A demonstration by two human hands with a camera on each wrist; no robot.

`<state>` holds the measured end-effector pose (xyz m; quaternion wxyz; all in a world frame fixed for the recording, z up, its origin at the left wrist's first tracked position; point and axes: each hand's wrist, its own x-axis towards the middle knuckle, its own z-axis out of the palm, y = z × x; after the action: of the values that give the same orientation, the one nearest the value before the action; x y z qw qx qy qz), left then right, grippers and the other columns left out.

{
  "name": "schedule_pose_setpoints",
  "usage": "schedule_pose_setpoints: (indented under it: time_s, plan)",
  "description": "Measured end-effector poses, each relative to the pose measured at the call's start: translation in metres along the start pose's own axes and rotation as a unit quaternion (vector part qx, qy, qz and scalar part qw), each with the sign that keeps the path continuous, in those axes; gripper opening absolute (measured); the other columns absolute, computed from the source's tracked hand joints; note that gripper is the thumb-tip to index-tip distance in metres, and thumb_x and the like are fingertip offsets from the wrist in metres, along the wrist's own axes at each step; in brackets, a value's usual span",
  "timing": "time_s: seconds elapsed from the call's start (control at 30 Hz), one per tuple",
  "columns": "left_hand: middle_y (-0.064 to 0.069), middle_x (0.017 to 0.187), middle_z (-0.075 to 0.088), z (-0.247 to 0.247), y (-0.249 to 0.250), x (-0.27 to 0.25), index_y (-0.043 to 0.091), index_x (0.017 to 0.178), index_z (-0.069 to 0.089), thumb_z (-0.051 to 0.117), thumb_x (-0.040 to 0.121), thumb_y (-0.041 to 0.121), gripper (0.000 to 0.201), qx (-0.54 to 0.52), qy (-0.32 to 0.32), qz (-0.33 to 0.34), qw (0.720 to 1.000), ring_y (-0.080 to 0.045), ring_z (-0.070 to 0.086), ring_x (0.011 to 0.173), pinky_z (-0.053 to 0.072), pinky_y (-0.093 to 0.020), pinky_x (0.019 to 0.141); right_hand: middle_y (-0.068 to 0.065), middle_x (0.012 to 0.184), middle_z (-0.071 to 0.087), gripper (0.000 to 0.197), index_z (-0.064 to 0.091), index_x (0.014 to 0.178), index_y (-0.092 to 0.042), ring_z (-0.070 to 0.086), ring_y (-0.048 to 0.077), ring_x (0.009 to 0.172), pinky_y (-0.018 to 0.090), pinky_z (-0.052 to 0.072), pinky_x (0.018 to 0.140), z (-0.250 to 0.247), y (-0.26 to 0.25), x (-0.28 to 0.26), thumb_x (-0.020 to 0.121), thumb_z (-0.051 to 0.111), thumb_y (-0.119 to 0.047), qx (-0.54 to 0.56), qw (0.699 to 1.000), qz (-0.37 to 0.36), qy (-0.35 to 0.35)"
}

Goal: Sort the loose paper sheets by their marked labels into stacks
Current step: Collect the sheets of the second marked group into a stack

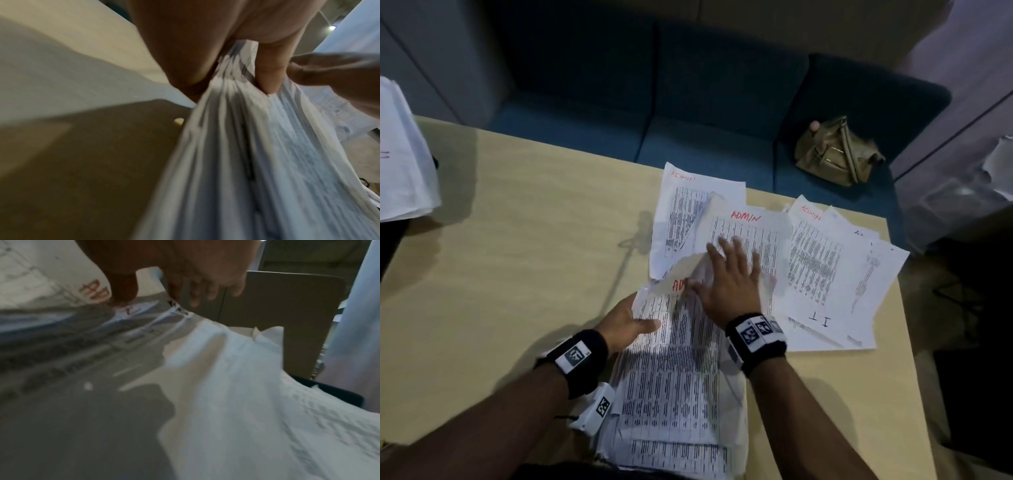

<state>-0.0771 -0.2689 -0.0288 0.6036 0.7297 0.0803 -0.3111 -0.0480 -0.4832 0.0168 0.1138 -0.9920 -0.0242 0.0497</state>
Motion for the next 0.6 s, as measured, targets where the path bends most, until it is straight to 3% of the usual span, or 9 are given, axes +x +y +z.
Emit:
schedule_pose_setpoints:
  time_s: [0.1, 0.17, 0.27, 0.37, 0.43, 0.5, 0.53, 0.6]
  plan:
    - [0.005, 0.131, 0.06, 0.003, -0.003, 0.0, 0.02, 0.136, 0.049, 0.074, 0.081, 0.01, 0.062, 0.013, -0.002, 0.009, 1.0, -0.014, 0.054, 0.123, 0.036, -0.037, 0.109, 0.004, 0.149, 0.037, 0.065, 0.026, 0.147, -0.018, 0.029, 0.021, 0.139, 0.04, 0.009, 0.119, 0.01, -0.02, 0.001, 0.094, 0.041, -0.052, 0.105, 0.993, -0.034, -0.05]
    - [0.004, 0.121, 0.066, 0.003, -0.005, 0.001, 0.018, 0.131, 0.053, 0.076, 0.075, 0.016, 0.059, 0.006, 0.01, 0.011, 1.0, -0.014, 0.06, 0.114, 0.043, -0.039, 0.105, 0.006, 0.143, 0.046, 0.059, 0.033, 0.145, -0.015, 0.039, 0.024, 0.132, 0.039, 0.024, 0.115, 0.021, -0.029, -0.005, 0.095, 0.045, -0.044, 0.139, 0.986, -0.067, -0.067]
    - [0.011, 0.113, 0.067, 0.008, -0.005, 0.001, 0.026, 0.123, 0.057, 0.07, 0.069, 0.025, 0.055, 0.017, 0.017, 0.027, 0.999, -0.012, 0.062, 0.109, 0.047, -0.026, 0.089, 0.01, 0.148, 0.041, 0.061, 0.033, 0.145, -0.01, 0.039, 0.028, 0.133, 0.039, 0.027, 0.113, 0.037, -0.039, -0.018, 0.094, 0.046, -0.042, 0.118, 0.982, -0.118, -0.091]
    - [0.005, 0.117, 0.065, 0.012, -0.009, 0.001, 0.023, 0.125, 0.055, 0.072, 0.078, 0.018, 0.051, 0.055, 0.045, 0.044, 0.996, -0.015, 0.059, 0.112, 0.041, -0.025, 0.09, 0.009, 0.151, 0.038, 0.058, 0.035, 0.145, -0.012, 0.036, 0.026, 0.137, 0.036, 0.025, 0.114, 0.032, -0.033, -0.015, 0.097, 0.039, -0.043, 0.16, 0.975, -0.106, -0.11]
    - [0.003, 0.119, 0.065, 0.008, -0.011, 0.0, 0.019, 0.129, 0.055, 0.072, 0.082, 0.015, 0.05, 0.051, 0.06, 0.043, 0.996, -0.014, 0.059, 0.112, 0.041, -0.027, 0.094, 0.004, 0.15, 0.038, 0.051, 0.042, 0.141, -0.018, 0.033, 0.022, 0.139, 0.036, 0.024, 0.114, 0.02, -0.016, -0.004, 0.096, 0.043, -0.043, 0.186, 0.979, -0.021, -0.079]
    - [0.003, 0.118, 0.067, 0.0, -0.012, 0.0, 0.022, 0.129, 0.056, 0.07, 0.084, 0.017, 0.048, 0.05, 0.069, 0.035, 0.996, -0.016, 0.061, 0.11, 0.045, -0.034, 0.096, 0.002, 0.15, 0.036, 0.048, 0.047, 0.135, -0.023, 0.032, 0.021, 0.139, 0.042, 0.023, 0.114, 0.009, 0.011, 0.008, 0.092, 0.052, -0.042, 0.176, 0.973, 0.148, 0.005]
    - [0.003, 0.116, 0.068, -0.004, -0.011, 0.001, 0.025, 0.128, 0.057, 0.068, 0.085, 0.016, 0.045, 0.053, 0.077, 0.03, 0.995, -0.018, 0.061, 0.109, 0.046, -0.036, 0.096, 0.004, 0.149, 0.036, 0.05, 0.046, 0.135, -0.022, 0.032, 0.023, 0.137, 0.045, 0.025, 0.113, 0.003, 0.026, 0.012, 0.09, 0.057, -0.04, 0.174, 0.954, 0.244, 0.03]
    - [0.004, 0.116, 0.068, -0.012, -0.012, 0.004, 0.027, 0.129, 0.056, 0.065, 0.087, 0.011, 0.045, 0.054, 0.083, 0.023, 0.995, -0.018, 0.061, 0.109, 0.046, -0.036, 0.097, 0.011, 0.148, 0.034, 0.065, 0.036, 0.14, -0.016, 0.031, 0.029, 0.136, 0.048, 0.029, 0.109, -0.005, 0.052, 0.013, 0.086, 0.065, -0.036, 0.185, 0.902, 0.39, 0.011]
